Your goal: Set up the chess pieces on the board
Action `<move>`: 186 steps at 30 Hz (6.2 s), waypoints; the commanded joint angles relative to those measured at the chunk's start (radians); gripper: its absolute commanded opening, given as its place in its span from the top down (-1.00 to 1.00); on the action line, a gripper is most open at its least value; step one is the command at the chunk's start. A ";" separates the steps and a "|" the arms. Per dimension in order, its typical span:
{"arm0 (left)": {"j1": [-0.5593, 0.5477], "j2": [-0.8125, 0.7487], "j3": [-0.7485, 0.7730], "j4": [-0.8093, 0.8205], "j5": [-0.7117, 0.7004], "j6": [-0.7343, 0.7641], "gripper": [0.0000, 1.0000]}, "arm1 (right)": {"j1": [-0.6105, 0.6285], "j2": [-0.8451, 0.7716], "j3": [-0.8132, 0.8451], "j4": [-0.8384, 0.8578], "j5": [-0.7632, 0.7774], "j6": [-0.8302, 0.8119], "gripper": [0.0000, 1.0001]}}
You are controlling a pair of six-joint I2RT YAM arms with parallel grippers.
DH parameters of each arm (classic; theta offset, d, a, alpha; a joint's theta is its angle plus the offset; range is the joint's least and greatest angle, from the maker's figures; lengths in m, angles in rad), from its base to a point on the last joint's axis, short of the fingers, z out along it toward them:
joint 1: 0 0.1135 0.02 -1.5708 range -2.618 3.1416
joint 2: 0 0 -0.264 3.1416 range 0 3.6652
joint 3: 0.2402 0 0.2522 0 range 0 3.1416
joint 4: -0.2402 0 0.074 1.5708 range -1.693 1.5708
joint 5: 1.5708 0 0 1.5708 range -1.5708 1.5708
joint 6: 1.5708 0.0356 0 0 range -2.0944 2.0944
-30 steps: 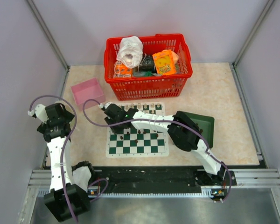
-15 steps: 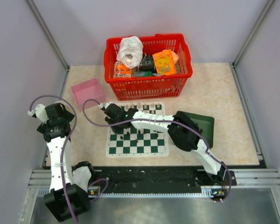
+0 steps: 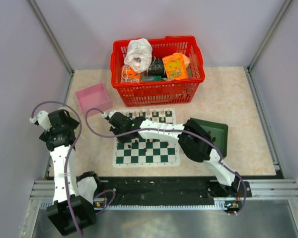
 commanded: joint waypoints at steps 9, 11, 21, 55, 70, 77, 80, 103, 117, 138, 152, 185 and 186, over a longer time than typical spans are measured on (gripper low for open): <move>0.007 -0.012 0.034 0.024 -0.009 0.010 -0.97 | 0.075 -0.066 -0.025 -0.021 0.060 0.009 0.86; 0.007 -0.012 0.035 0.023 -0.010 0.010 -0.97 | 0.084 -0.077 -0.039 -0.021 0.071 0.010 0.86; 0.007 -0.009 0.040 0.021 -0.015 0.012 -0.97 | 0.098 -0.094 -0.057 -0.021 0.076 0.020 0.86; 0.009 -0.018 0.034 -0.002 -0.043 -0.008 -0.98 | 0.116 -0.081 -0.077 0.021 0.065 0.030 0.81; 0.009 -0.015 0.028 0.000 -0.055 -0.014 -0.97 | 0.116 -0.049 -0.077 0.018 0.031 0.055 0.76; 0.009 -0.017 0.026 0.001 -0.056 -0.014 -0.97 | 0.116 -0.051 -0.076 0.020 0.030 0.055 0.60; 0.007 -0.017 0.026 -0.002 -0.056 -0.014 -0.97 | 0.116 -0.063 -0.071 0.018 0.016 0.055 0.49; 0.009 -0.023 0.046 -0.003 -0.023 -0.004 -0.97 | -0.023 -0.544 -0.433 0.138 0.186 0.078 -0.02; 0.009 -0.021 0.034 0.038 0.056 0.032 -0.97 | -0.410 -0.601 -0.682 0.155 0.071 0.101 0.13; 0.009 -0.020 0.022 0.050 0.071 0.035 -0.97 | -0.436 -0.442 -0.611 0.193 0.083 0.053 0.28; 0.009 -0.017 0.020 0.052 0.068 0.035 -0.98 | -0.436 -0.417 -0.597 0.180 0.100 0.047 0.41; 0.009 -0.017 0.017 0.053 0.062 0.033 -0.98 | -0.436 -0.442 -0.604 0.156 0.065 0.043 0.52; 0.009 -0.015 0.017 0.053 0.062 0.033 -0.98 | -0.436 -0.442 -0.602 0.152 0.068 0.043 0.52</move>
